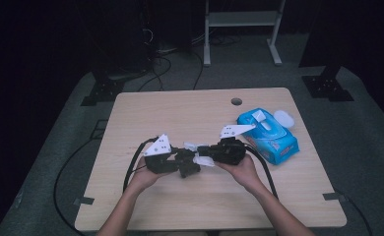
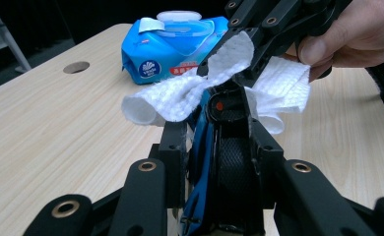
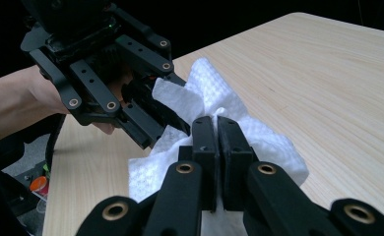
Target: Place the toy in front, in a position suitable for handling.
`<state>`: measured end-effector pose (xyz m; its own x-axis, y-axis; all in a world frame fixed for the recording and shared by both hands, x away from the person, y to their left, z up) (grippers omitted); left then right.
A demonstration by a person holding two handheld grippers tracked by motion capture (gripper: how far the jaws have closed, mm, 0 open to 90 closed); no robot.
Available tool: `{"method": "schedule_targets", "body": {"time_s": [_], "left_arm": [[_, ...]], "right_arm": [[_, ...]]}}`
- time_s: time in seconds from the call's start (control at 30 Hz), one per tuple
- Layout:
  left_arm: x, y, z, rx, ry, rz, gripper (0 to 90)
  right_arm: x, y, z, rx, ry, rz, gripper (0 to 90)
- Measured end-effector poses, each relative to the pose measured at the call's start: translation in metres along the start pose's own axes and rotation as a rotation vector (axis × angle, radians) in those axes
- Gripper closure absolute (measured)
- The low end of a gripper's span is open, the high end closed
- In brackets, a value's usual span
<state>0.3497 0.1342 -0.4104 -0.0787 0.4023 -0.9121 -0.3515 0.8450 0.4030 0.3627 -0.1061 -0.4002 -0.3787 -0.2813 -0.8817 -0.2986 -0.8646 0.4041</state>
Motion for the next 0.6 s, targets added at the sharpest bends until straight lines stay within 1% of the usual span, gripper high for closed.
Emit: {"method": "schedule_targets", "body": {"time_s": [0.1, 0.17, 0.23, 0.3, 0.33, 0.4, 0.43, 0.6], "left_arm": [[0.000, 0.001, 0.000, 0.003, 0.002, 0.006, 66.4], [0.000, 0.002, 0.000, 0.007, 0.012, 0.012, 65.9], [0.000, 0.004, 0.000, 0.008, 0.008, 0.018, 65.6], [0.001, 0.005, 0.000, 0.013, 0.014, 0.018, 64.7], [0.003, 0.006, 0.002, 0.022, 0.028, 0.025, 64.7], [0.009, 0.009, 0.002, 0.019, 0.042, 0.018, 63.5], [0.009, 0.009, 0.002, 0.019, 0.042, 0.018, 63.5], [0.013, 0.017, 0.003, 0.015, 0.039, 0.046, 63.0]], "right_arm": [[-0.001, -0.001, 0.000, -0.006, 0.002, 0.002, 87.0], [-0.001, -0.001, 0.001, -0.008, 0.004, 0.003, 87.0], [-0.002, -0.002, 0.002, -0.008, 0.010, 0.006, 87.0], [-0.002, -0.003, 0.003, -0.010, 0.012, 0.006, 86.9], [-0.003, -0.003, 0.004, -0.013, 0.015, 0.005, 86.9], [-0.005, -0.007, 0.007, -0.023, 0.023, 0.005, 87.0], [-0.005, -0.007, 0.007, -0.023, 0.023, 0.005, 87.0], [-0.011, -0.017, 0.015, -0.036, 0.055, 0.021, 87.0]]}}
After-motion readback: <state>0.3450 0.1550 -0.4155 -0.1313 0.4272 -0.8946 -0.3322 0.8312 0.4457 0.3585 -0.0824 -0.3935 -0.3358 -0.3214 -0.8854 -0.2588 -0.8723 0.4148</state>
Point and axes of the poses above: each handheld gripper's, and its own axes: y roughly backward along the jaws, x roughly out of its underside, z roughly to its left, the point moved 1 cm from there along -y, roughly forward along the jaws, and after that the axes turned 1 degree about -y, right-handed, at the moved point
